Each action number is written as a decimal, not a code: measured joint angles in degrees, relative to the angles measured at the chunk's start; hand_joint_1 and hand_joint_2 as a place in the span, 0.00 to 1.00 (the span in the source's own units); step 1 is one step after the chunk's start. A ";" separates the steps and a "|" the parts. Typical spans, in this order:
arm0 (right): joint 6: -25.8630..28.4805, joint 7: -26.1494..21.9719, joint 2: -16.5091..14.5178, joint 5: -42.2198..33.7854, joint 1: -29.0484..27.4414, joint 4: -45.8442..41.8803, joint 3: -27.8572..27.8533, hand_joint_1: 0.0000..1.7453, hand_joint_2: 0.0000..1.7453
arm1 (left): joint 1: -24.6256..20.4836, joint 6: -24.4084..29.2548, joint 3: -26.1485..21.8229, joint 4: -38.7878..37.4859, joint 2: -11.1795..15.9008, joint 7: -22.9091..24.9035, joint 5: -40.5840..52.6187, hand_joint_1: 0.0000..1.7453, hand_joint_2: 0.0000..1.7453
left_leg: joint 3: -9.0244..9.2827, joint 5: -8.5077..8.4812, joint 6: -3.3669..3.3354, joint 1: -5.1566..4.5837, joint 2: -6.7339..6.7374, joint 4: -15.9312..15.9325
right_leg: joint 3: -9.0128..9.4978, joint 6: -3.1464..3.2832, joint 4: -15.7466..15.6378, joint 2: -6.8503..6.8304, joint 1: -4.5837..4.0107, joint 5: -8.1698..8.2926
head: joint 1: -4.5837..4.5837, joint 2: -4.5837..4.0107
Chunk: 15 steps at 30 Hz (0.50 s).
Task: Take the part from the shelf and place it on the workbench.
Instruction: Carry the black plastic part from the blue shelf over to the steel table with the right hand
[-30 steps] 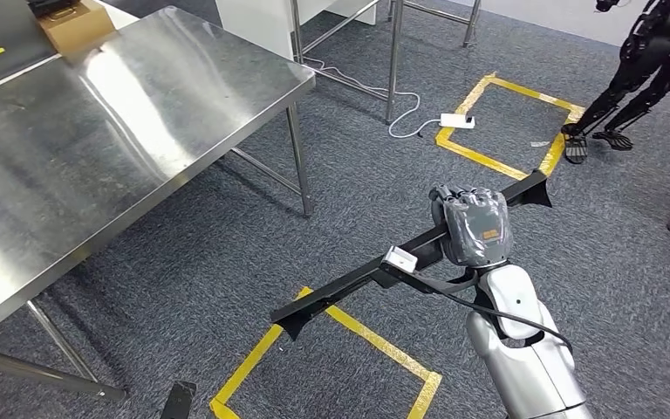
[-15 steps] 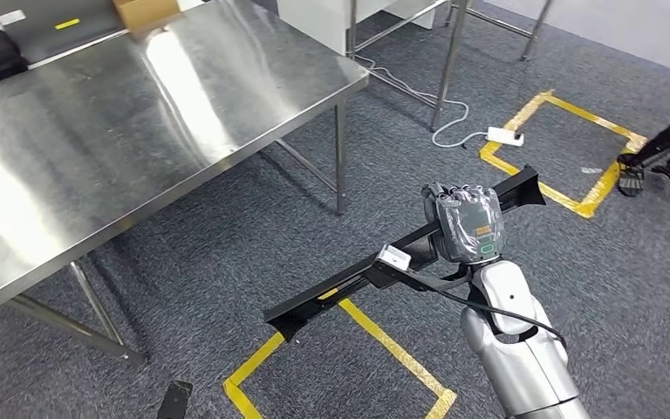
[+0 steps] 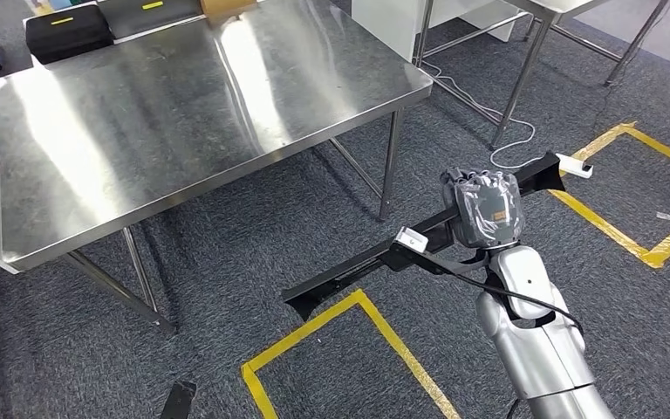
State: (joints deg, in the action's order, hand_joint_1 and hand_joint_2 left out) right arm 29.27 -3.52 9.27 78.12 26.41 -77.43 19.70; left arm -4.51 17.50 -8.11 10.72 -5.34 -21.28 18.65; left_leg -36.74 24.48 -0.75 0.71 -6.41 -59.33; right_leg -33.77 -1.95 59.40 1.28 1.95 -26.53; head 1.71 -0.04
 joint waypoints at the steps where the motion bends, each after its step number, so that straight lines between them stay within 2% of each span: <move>1: -0.38 -0.17 0.02 -0.12 0.68 0.29 -0.01 1.00 1.00 | 0.00 -0.03 0.00 0.00 0.01 0.07 0.23 0.00 1.00 | -0.87 0.99 0.22 0.00 1.56 -1.77 | 0.05 0.37 -0.07 -0.51 0.04 0.02 | 0.19 0.00; 3: -1.72 -1.04 0.12 -0.92 2.72 1.49 -0.01 1.00 1.00 | -0.19 -0.13 0.01 0.01 -0.04 0.17 0.71 0.00 1.00 | -4.28 4.22 0.64 -0.02 5.08 -8.48 | 0.10 0.92 -0.09 -1.56 -0.17 -0.08 | 0.57 0.00; 4: -2.55 -1.72 0.19 -1.67 4.11 2.47 -0.01 1.00 1.00 | -0.28 -0.17 0.01 0.01 -0.05 0.24 0.92 0.00 1.00 | -6.33 5.63 0.75 0.04 5.84 -12.31 | 0.09 1.06 -0.08 -2.14 -0.35 -0.16 | 0.63 0.00; 5: -3.36 -2.57 0.26 -2.54 5.75 3.78 -0.01 1.00 1.00 | -0.32 -0.25 0.02 0.01 -0.06 0.33 1.09 0.00 1.00 | -7.84 6.23 0.74 0.06 6.14 -14.94 | 0.11 1.14 -0.08 -2.77 -0.49 -0.22 | 0.64 0.00; 6: -4.03 -3.43 0.31 -3.38 7.53 5.24 0.01 1.00 1.00 | -0.34 -0.32 0.02 0.01 -0.07 0.45 1.25 0.00 1.00 | -8.41 5.81 0.61 0.04 6.24 -15.64 | 0.14 1.21 -0.08 -3.40 -0.64 -0.28 | 0.64 0.00; 7: -4.47 -4.29 0.33 -4.05 9.36 6.73 0.02 1.00 1.00 | -0.37 -0.39 0.02 0.01 -0.06 0.59 1.38 0.00 1.00 | -7.82 4.41 0.32 -0.04 6.37 -14.09 | 0.23 1.27 -0.08 -4.03 -0.78 -0.35 | 0.65 0.00; 8: -4.71 -5.05 0.30 -4.46 11.18 8.20 0.05 1.00 1.00 | -0.41 -0.46 0.02 0.01 -0.04 0.70 1.50 0.00 1.00 | -6.10 2.42 -0.19 -0.25 6.88 -10.56 | 0.37 1.36 -0.10 -4.68 -0.94 -0.44 | 0.66 0.00; 10: -4.74 -5.96 0.09 -4.68 14.54 10.89 0.20 1.00 1.00 | -0.60 -0.54 0.02 0.03 0.13 0.83 1.72 0.00 1.00 | -2.21 -0.39 -1.63 -1.21 9.77 -2.91 | 0.69 1.45 -0.23 -5.88 -1.29 -0.66 | 0.61 0.00; 11: -4.71 -6.18 -0.13 -4.62 16.01 12.22 0.38 1.00 1.00 | -0.74 -0.55 0.02 0.04 0.19 0.83 1.79 0.00 1.00 | -1.09 -0.92 -2.19 -1.68 10.81 -0.65 | 0.80 1.40 -0.31 -6.52 -1.46 -0.77 | 0.61 0.00; 12: -4.68 -6.29 -0.42 -4.47 17.23 13.48 0.66 1.00 1.00 | -0.85 -0.56 0.02 0.05 0.25 0.82 1.85 0.00 1.00 | -0.76 -0.90 -2.53 -2.03 11.30 0.26 | 0.90 1.26 -0.42 -7.16 -1.57 -0.87 | 0.58 0.00; 14: -4.71 -6.30 -1.18 -4.03 19.17 15.58 1.45 1.00 1.00 | -0.95 -0.56 0.01 0.05 0.23 0.79 1.94 0.00 1.00 | -0.59 -1.20 -2.74 -1.93 9.82 0.92 | 1.07 0.87 -0.58 -8.16 -1.85 -1.08 | 0.62 0.00; 15: -4.81 -6.24 -1.47 -3.88 20.03 16.43 1.83 1.00 1.00 | -0.97 -0.56 0.01 0.06 0.17 0.78 2.03 0.00 1.00 | -0.25 -1.50 -2.80 -1.76 9.13 1.52 | 1.00 0.68 -0.24 -7.54 -1.89 -1.33 | 0.55 0.00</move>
State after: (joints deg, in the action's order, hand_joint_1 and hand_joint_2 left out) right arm 24.46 -9.75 7.80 74.24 46.43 -61.01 21.54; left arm -5.48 16.94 -8.10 10.78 -5.17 -20.50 20.68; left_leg -36.99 22.99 -3.55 -1.04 2.72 -57.82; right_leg -32.77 -1.26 59.16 -6.26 0.07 -27.86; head 2.26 -0.04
